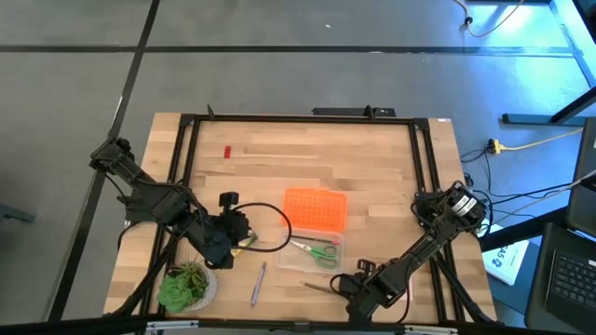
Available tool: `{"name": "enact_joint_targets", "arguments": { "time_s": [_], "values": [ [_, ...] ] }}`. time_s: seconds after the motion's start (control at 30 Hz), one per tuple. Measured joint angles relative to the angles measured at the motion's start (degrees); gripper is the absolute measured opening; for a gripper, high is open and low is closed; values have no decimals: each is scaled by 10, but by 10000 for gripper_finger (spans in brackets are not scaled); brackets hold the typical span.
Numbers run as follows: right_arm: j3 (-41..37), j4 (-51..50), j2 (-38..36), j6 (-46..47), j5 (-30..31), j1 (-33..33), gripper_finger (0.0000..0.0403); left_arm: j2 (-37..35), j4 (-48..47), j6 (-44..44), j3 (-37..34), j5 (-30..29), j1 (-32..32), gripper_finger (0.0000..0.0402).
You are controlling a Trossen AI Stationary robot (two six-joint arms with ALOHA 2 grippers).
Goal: Pack school essentials
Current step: Put the black pencil into the orange supply box
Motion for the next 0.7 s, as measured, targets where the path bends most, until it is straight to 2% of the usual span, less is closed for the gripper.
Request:
{"name": "enact_joint_targets", "arguments": {
  "time_s": [0.2,0.33,0.5,0.7],
  "values": [
    [0,-28,0,-1,5,0,170,0,0,1,0,0,0,73],
    [-1,-48,1,0,47,1,170,0,0,1,0,0,0,73],
    [-1,-54,2,-1,55,0,170,0,0,1,0,0,0,73],
    [-1,-60,2,-1,56,0,148,0,0,1,0,0,0,73]
  ]
}}
